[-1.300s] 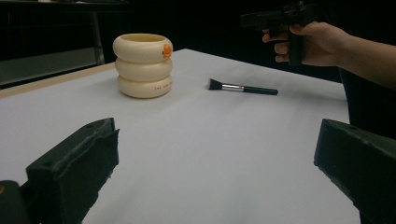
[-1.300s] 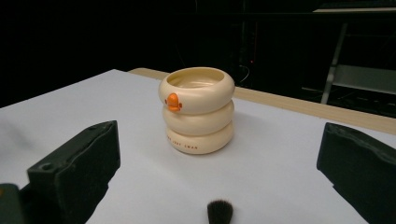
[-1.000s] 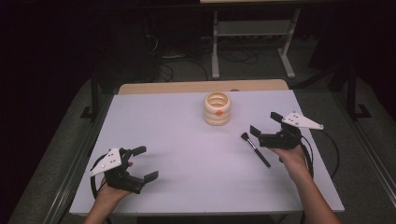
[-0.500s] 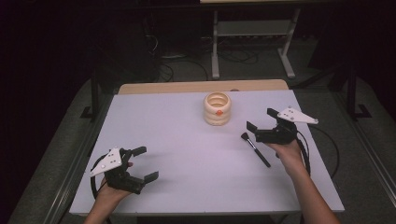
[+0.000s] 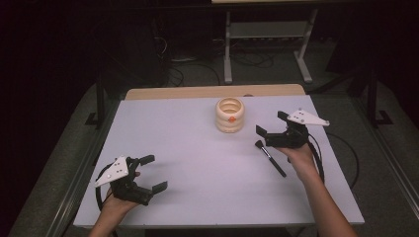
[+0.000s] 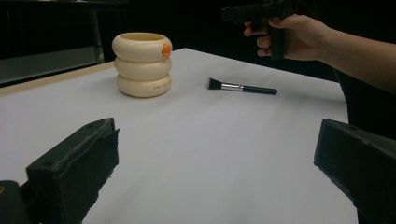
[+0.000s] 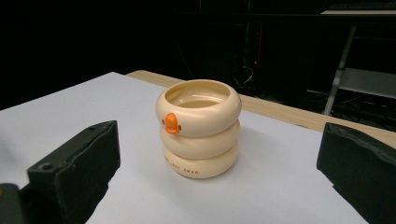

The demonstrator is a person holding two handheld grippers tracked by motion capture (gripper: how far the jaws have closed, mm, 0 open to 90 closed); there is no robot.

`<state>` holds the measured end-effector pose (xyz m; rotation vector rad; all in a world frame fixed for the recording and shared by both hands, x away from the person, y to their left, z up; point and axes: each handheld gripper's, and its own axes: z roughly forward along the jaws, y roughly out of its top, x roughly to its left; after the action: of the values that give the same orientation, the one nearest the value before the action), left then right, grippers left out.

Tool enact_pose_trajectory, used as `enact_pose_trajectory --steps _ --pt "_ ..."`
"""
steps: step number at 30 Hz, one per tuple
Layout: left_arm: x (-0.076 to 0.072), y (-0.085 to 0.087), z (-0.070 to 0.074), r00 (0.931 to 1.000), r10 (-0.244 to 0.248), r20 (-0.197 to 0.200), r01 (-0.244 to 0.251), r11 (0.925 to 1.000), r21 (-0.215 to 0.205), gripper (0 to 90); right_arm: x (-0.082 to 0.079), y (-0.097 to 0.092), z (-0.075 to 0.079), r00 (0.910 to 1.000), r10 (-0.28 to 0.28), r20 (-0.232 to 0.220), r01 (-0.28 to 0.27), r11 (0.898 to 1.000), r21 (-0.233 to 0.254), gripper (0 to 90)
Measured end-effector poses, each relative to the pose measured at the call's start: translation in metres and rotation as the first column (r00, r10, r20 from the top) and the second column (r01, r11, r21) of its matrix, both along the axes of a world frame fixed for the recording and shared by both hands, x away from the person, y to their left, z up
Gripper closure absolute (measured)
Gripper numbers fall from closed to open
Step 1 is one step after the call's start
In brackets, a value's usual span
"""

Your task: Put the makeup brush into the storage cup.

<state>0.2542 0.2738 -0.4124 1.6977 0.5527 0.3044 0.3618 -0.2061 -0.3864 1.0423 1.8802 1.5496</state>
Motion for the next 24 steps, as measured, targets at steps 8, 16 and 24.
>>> enact_pose_trajectory --steps 8,16,24 --pt "0.0 0.0 0.0 1.0 0.001 0.0 -0.001 1.0 0.0 0.0 0.006 0.004 0.0 0.9999 0.005 -0.009 -0.005 1.0 -0.003 0.0" --pt "0.0 0.001 0.0 1.0 0.006 -0.002 -0.006 1.0 -0.004 0.0 0.013 0.01 0.004 1.0 0.005 0.004 -0.005 1.0 -0.009 0.0" --pt "0.0 0.001 0.0 1.0 0.004 -0.001 -0.004 1.0 0.0 0.0 0.022 0.014 0.005 1.0 0.005 -0.005 -0.006 1.0 -0.017 0.0"
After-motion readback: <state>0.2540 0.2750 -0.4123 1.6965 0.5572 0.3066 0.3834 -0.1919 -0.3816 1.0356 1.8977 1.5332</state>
